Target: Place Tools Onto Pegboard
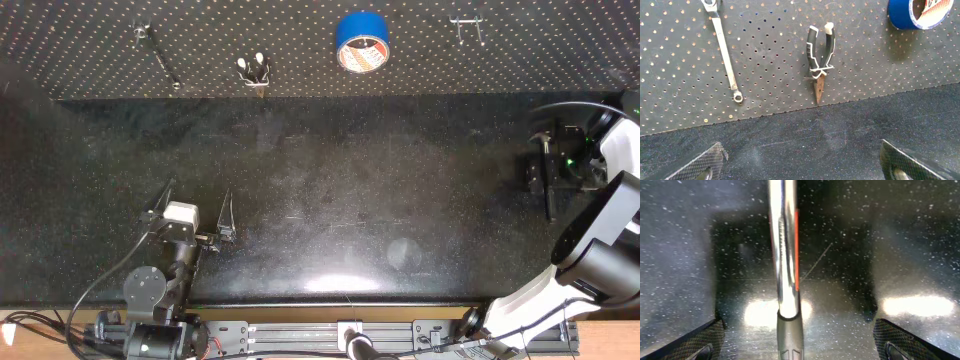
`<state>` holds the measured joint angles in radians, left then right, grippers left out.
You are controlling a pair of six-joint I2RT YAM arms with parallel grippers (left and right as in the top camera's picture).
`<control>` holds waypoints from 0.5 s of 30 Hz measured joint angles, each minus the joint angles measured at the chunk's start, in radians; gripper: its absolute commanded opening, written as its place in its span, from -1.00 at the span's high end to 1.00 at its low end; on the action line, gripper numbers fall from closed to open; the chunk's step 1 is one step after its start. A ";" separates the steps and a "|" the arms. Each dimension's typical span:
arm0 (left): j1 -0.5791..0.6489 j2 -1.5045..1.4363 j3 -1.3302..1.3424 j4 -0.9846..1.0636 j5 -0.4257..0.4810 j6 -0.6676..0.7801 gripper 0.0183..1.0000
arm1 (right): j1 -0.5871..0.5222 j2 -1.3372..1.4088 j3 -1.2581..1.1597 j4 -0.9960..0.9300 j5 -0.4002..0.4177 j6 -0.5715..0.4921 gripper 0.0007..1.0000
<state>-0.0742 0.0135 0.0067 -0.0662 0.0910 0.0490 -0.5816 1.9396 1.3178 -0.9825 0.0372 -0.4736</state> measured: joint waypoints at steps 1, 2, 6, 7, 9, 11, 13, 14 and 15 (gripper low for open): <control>0.000 0.000 0.000 0.000 0.000 0.000 -0.98 | 0.000 0.000 0.000 0.000 -0.019 0.000 -0.95; 0.000 0.000 0.000 0.000 0.000 0.000 -0.99 | 0.000 0.000 0.000 0.000 -0.032 0.000 -0.95; 0.000 0.000 0.000 0.000 0.000 0.000 -0.99 | 0.000 0.000 0.000 0.000 -0.063 0.000 -0.95; 0.000 0.000 0.000 0.000 0.000 0.000 -0.99 | 0.000 0.000 0.000 0.000 -0.064 0.000 -0.95; 0.000 0.000 0.000 0.000 0.000 0.000 -0.99 | -0.001 0.000 0.000 0.000 -0.066 0.000 -0.95; 0.000 0.000 0.000 0.000 0.000 0.000 -0.99 | -0.001 0.000 0.000 0.000 -0.067 0.000 -0.95; 0.000 0.000 0.000 0.000 0.000 0.000 -0.99 | -0.002 0.001 0.000 0.000 -0.067 0.000 -0.95; 0.000 0.000 0.000 0.000 0.000 0.000 -0.99 | -0.004 0.002 0.001 0.000 -0.067 0.000 -0.95; 0.000 0.000 0.000 0.000 0.000 0.000 -0.99 | -0.005 0.006 0.005 -0.003 -0.067 0.000 -0.95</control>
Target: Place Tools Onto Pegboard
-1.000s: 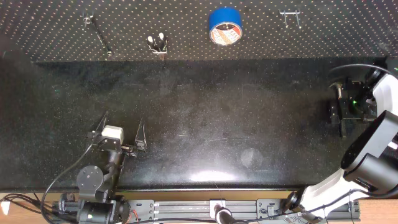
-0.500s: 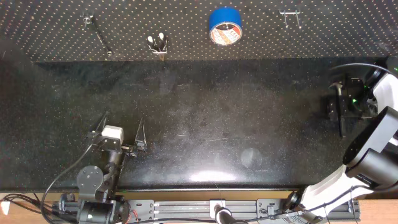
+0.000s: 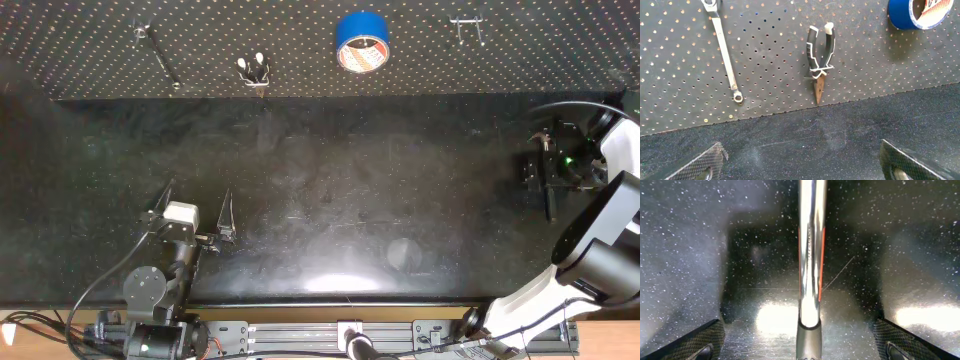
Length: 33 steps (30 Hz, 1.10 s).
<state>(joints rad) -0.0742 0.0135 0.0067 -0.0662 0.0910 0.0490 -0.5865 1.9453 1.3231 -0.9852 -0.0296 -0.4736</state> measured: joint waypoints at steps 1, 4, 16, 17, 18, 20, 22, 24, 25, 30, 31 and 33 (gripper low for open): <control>0.000 0.000 0.000 0.000 0.000 0.000 -0.99 | -0.001 0.003 0.004 -0.001 0.000 0.000 -0.95; 0.000 0.000 0.000 0.000 0.000 0.000 -0.99 | -0.002 0.010 0.012 -0.003 0.001 0.000 -0.95; 0.000 0.000 0.000 0.000 0.000 0.000 -0.99 | -0.006 0.019 0.023 -0.009 0.007 0.001 -0.47; 0.000 0.000 0.000 0.000 0.000 0.000 -0.99 | -0.006 0.019 0.023 -0.011 0.007 0.000 -0.41; 0.000 0.000 0.000 0.000 0.000 0.000 -0.99 | -0.006 0.019 0.023 -0.014 0.007 0.000 -0.34; 0.000 0.000 0.000 0.000 0.000 0.000 -0.99 | -0.006 0.019 0.023 -0.021 0.008 -0.002 -0.18; 0.000 0.000 0.000 0.000 0.000 0.000 -0.99 | -0.006 0.020 0.023 -0.025 0.008 -0.002 -0.07; 0.000 0.000 0.000 0.000 0.000 0.000 -0.99 | -0.007 0.020 0.023 -0.030 0.008 -0.003 0.05; 0.000 0.000 0.000 0.000 0.000 0.000 -0.99 | -0.007 0.020 0.023 -0.035 0.008 -0.003 0.07; 0.000 0.000 0.000 0.000 0.000 0.000 -0.99 | -0.007 0.022 0.023 -0.047 0.007 -0.003 0.60; 0.000 0.000 0.000 0.000 0.000 0.000 -0.99 | -0.007 0.022 0.023 -0.047 0.007 -0.002 0.61; 0.000 0.000 0.000 0.000 0.000 0.000 -0.99 | -0.007 0.023 0.023 -0.048 0.004 -0.003 0.80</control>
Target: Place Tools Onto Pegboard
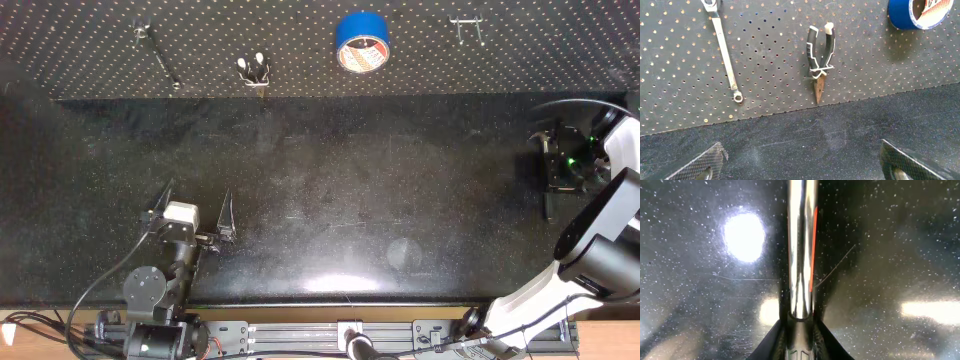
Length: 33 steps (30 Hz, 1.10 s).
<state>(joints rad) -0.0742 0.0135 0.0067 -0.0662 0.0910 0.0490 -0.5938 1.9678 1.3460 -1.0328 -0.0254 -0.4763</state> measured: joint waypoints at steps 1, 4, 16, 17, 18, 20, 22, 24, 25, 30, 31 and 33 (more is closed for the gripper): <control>0.000 0.000 0.000 0.000 0.000 0.000 -0.99 | 0.000 0.000 0.000 0.000 0.000 0.000 0.84; 0.000 0.000 0.000 0.000 0.000 0.000 -0.99 | 0.000 0.000 0.002 -0.002 -0.002 0.000 0.84; 0.000 0.000 0.000 0.000 0.000 0.000 -0.99 | 0.000 0.000 0.002 -0.003 -0.003 0.000 0.85; 0.000 0.000 0.000 0.000 0.000 0.000 -0.99 | 0.000 0.000 0.002 -0.003 -0.003 0.000 0.85; 0.000 0.000 0.000 0.000 0.000 0.000 -0.99 | 0.001 0.000 0.002 -0.002 -0.003 0.000 0.85; 0.000 0.000 0.000 0.000 0.000 0.000 -0.99 | 0.004 0.000 0.002 -0.003 0.001 0.001 0.85; 0.000 0.000 0.000 0.000 0.000 0.000 -0.99 | 0.008 -0.002 0.002 -0.003 -0.004 0.003 0.85; 0.000 0.000 0.000 0.000 0.000 0.000 -0.99 | 0.010 -0.006 0.001 -0.003 -0.033 0.006 0.85; 0.000 0.000 0.000 0.000 0.000 0.000 -0.99 | 0.013 -0.010 -0.002 -0.003 -0.058 0.007 0.85; 0.000 0.000 0.000 0.000 0.000 0.000 -0.99 | 0.026 -0.106 -0.013 -0.003 -0.151 0.008 0.85; 0.000 0.000 0.000 0.000 0.000 0.000 -0.99 | 0.026 -0.126 -0.013 -0.004 -0.156 0.008 0.85; 0.000 0.000 0.000 0.000 0.000 0.000 -0.99 | 0.026 -0.164 -0.013 -0.005 -0.166 0.012 0.86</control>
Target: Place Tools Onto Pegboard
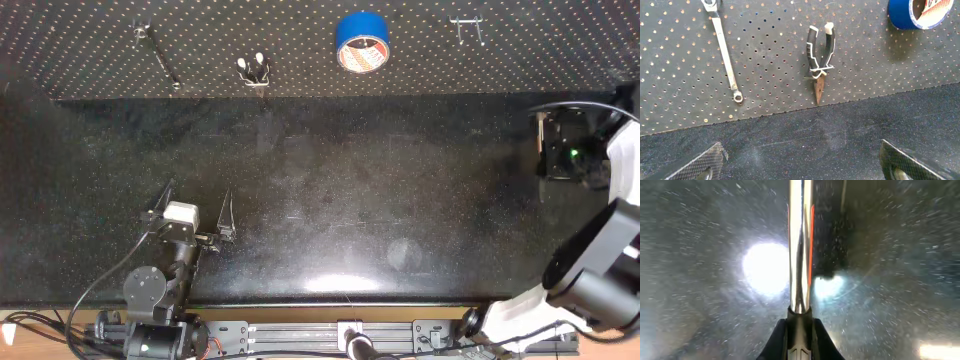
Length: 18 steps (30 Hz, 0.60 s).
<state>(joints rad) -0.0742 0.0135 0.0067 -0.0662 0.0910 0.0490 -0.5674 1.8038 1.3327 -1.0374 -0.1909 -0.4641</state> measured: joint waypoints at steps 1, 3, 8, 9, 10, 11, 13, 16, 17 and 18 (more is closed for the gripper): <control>0.000 0.000 0.000 0.000 0.000 0.000 -1.00 | 0.000 -0.014 0.000 0.000 -0.003 0.003 0.85; 0.000 0.000 0.000 0.000 0.000 0.000 -0.99 | 0.000 -0.034 -0.009 0.002 -0.007 0.007 0.85; 0.000 0.000 0.000 0.000 0.000 0.000 -0.99 | 0.013 -0.101 -0.091 0.064 -0.026 0.026 0.85; 0.000 0.000 0.000 0.000 0.000 0.000 -0.99 | 0.020 -0.124 -0.119 0.109 -0.044 0.040 0.85; 0.000 0.000 0.000 0.000 0.000 0.000 -0.99 | 0.027 -0.148 -0.145 0.156 -0.060 0.049 0.85; 0.000 0.000 0.000 0.000 0.000 0.000 -0.98 | 0.035 -0.181 -0.176 0.203 -0.076 0.066 0.85; 0.000 0.000 0.000 0.000 0.000 0.000 -0.99 | 0.050 -0.243 -0.233 0.300 -0.097 0.097 0.85; 0.000 0.000 0.000 0.000 0.000 0.000 -0.99 | 0.068 -0.327 -0.305 0.404 -0.112 0.139 0.85; 0.000 0.000 0.000 0.000 0.000 0.000 -0.99 | 0.074 -0.355 -0.327 0.430 -0.116 0.151 0.85; 0.000 0.000 0.000 0.000 0.000 0.000 -0.99 | 0.079 -0.372 -0.339 0.446 -0.118 0.157 0.85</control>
<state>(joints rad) -0.0742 0.0135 0.0067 -0.0662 0.0910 0.0490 -0.4881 1.4322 0.9936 -0.5919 -0.3092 -0.3073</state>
